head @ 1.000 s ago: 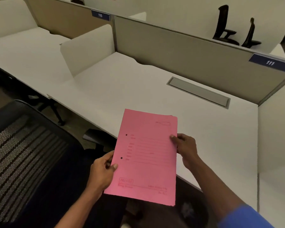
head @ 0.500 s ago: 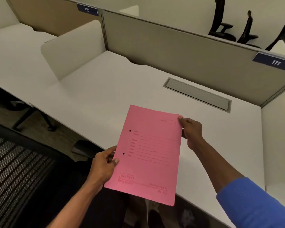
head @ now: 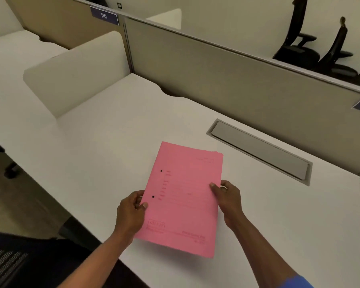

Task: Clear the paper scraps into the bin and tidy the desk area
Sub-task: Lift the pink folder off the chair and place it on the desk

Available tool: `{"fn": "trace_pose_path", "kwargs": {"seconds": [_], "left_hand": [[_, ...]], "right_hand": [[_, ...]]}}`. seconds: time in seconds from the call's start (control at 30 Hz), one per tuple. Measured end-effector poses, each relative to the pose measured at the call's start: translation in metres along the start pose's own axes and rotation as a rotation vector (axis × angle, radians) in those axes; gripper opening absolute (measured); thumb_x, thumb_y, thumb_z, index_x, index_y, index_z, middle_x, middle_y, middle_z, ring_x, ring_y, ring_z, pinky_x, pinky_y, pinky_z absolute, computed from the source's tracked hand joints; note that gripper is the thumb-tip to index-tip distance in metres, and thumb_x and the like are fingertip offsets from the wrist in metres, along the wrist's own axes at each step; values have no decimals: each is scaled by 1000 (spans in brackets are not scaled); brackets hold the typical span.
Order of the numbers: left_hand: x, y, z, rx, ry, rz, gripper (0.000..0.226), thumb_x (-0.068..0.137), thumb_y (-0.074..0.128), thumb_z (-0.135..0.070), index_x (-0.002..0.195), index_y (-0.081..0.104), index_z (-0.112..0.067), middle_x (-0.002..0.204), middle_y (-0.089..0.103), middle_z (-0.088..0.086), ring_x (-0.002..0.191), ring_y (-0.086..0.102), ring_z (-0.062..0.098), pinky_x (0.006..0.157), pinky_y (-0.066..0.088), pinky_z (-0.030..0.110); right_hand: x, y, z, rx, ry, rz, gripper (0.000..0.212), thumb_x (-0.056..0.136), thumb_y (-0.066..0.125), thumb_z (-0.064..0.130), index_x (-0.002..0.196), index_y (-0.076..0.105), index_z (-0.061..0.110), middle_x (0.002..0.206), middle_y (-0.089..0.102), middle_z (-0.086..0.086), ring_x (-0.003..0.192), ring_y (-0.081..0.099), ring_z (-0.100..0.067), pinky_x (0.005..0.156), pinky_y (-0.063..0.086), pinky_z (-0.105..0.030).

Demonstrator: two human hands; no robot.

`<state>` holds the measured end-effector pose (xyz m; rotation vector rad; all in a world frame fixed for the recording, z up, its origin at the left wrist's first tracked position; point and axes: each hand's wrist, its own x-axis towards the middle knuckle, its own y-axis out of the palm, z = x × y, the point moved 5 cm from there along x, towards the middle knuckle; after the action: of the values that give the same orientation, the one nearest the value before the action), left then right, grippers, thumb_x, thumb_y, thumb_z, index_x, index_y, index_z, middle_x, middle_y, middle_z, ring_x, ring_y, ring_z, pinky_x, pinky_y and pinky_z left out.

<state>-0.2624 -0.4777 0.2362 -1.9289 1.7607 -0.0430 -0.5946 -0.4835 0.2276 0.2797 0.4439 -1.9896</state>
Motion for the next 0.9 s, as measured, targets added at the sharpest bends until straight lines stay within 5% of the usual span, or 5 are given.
{"fn": "trace_pose_path", "kwargs": {"seconds": [0.17,0.43,0.63,0.9], "left_hand": [[80,26,-33,64,35,-7,35,100,65,-2,127,73,-23,103,79,-7,95,76,20,81,60,34],[188,56,-68,189,84,-44,32,97,69,-5,124,76,-21,101,78,-5,95,74,22,86,53,31],[251,67,-80,310,121,-103,31,96,70,-3,122,77,-17,112,81,3,96,72,24,91,50,28],[330,72,-106,386,145,-164,34,95,69,-3,127,76,-12,120,78,10,110,73,32,101,52,35]], "right_hand": [[29,8,-4,-4,43,66,19,95,76,16,112,69,21,102,83,4,94,80,-17,76,63,-33],[97,28,-1,-42,72,163,42,91,64,-5,123,62,22,98,84,4,96,80,-23,86,67,-50],[156,55,20,-32,33,175,48,90,69,-6,130,62,19,102,82,-2,98,79,-22,84,66,-40],[215,90,45,3,25,179,47,92,72,-8,131,59,13,110,79,-6,102,78,-25,87,67,-51]]}}
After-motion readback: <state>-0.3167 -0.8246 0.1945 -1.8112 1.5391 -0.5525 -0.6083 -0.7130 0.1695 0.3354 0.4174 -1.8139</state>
